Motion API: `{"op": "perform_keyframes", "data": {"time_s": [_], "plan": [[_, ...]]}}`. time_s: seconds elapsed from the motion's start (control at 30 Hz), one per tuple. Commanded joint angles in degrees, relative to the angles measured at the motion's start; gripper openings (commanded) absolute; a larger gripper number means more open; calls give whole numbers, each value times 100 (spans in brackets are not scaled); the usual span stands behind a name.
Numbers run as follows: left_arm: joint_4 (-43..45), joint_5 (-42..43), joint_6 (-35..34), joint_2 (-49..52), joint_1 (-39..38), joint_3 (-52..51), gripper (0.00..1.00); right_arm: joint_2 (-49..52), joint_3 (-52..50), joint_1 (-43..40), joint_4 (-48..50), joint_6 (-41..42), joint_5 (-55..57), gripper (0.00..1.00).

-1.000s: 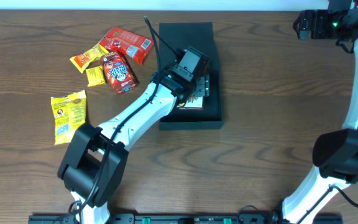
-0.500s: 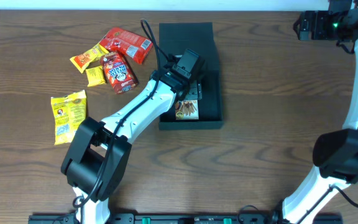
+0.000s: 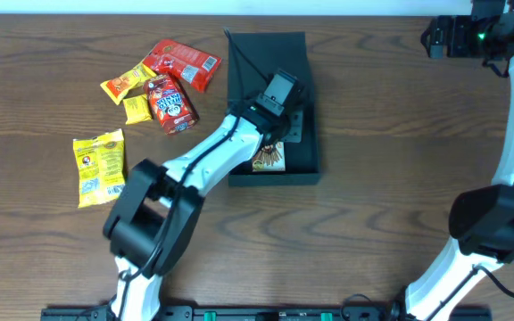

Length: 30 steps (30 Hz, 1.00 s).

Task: Pack container
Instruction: 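Carry the Pocky box into the black box's left side and lower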

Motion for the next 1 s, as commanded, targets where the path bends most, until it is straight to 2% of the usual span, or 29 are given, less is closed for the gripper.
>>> {"op": "perform_keyframes", "data": {"time_s": [0.0, 0.3, 0.63, 0.87, 0.97], "plan": [[105, 535, 90, 269, 24, 87, 6, -120, 66, -72, -17, 0, -24, 99], [120, 286, 92, 566, 24, 87, 6, -120, 66, -72, -33, -2, -24, 99], [-525, -605, 92, 584, 96, 87, 6, -120, 66, -72, -20, -2, -24, 99], [-516, -614, 44, 581, 164, 236, 6, -120, 66, -72, -22, -2, -24, 99], [-540, -866, -68, 581, 175, 385, 6, -120, 66, -72, -24, -2, -24, 99]]}}
